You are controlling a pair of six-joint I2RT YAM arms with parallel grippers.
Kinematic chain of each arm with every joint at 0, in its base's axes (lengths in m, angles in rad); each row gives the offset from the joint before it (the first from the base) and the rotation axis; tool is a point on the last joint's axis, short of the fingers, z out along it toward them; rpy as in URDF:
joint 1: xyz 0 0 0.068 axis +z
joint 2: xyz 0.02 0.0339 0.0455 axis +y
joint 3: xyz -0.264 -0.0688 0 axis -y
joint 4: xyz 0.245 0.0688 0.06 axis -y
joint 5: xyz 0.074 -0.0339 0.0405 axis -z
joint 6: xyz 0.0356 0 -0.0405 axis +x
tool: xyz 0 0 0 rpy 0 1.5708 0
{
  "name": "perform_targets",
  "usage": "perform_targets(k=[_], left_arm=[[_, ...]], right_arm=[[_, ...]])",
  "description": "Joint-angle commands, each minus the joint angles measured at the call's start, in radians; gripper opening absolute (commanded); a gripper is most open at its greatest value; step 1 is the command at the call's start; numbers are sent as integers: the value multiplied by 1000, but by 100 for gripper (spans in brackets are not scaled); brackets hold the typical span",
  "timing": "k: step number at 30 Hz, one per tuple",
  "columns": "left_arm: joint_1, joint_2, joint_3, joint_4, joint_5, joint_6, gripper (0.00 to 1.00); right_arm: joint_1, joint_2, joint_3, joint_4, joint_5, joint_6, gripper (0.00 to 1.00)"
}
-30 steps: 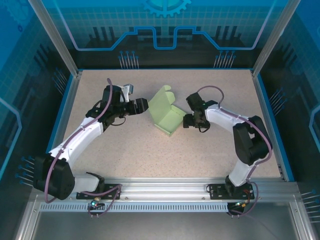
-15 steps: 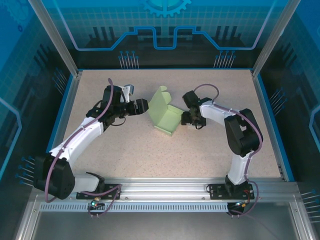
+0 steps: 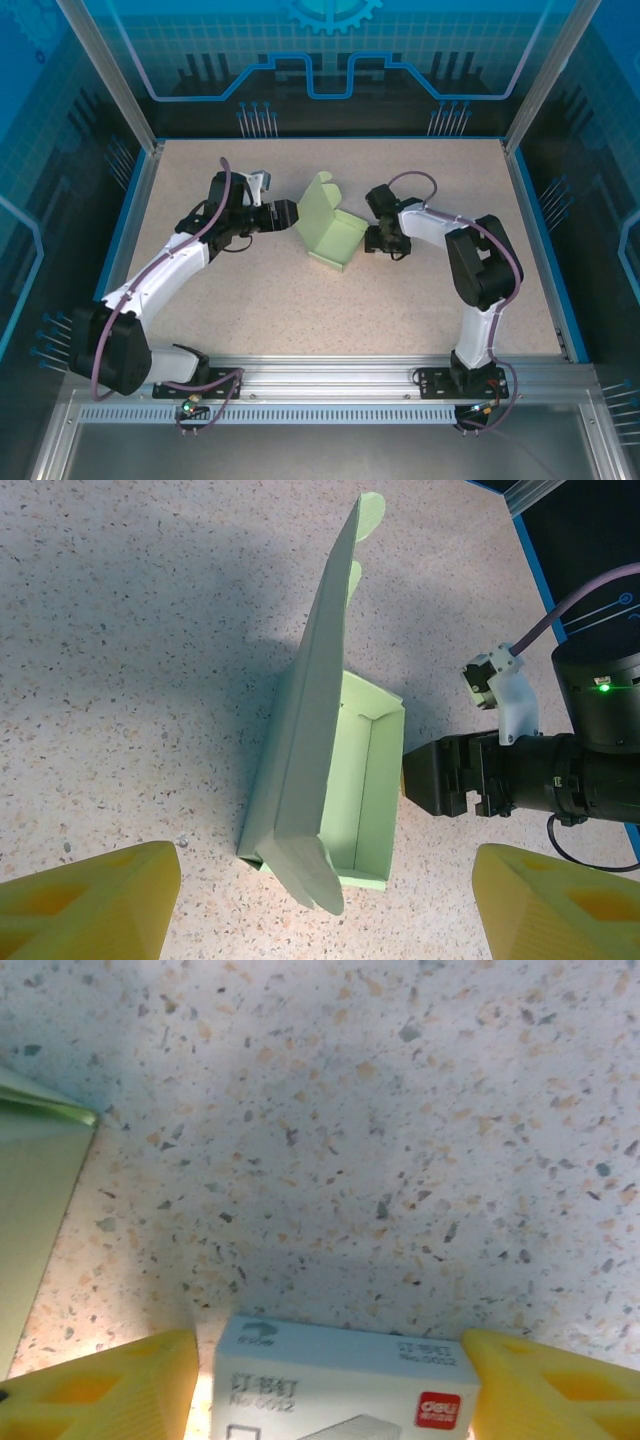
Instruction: Fold the paper box
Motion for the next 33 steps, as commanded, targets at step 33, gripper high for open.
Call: perform_targets(k=[33], left_arm=[[56, -169, -161, -25, -113, -28, 80]], right_arm=[[195, 104, 241, 72, -139, -612, 61]])
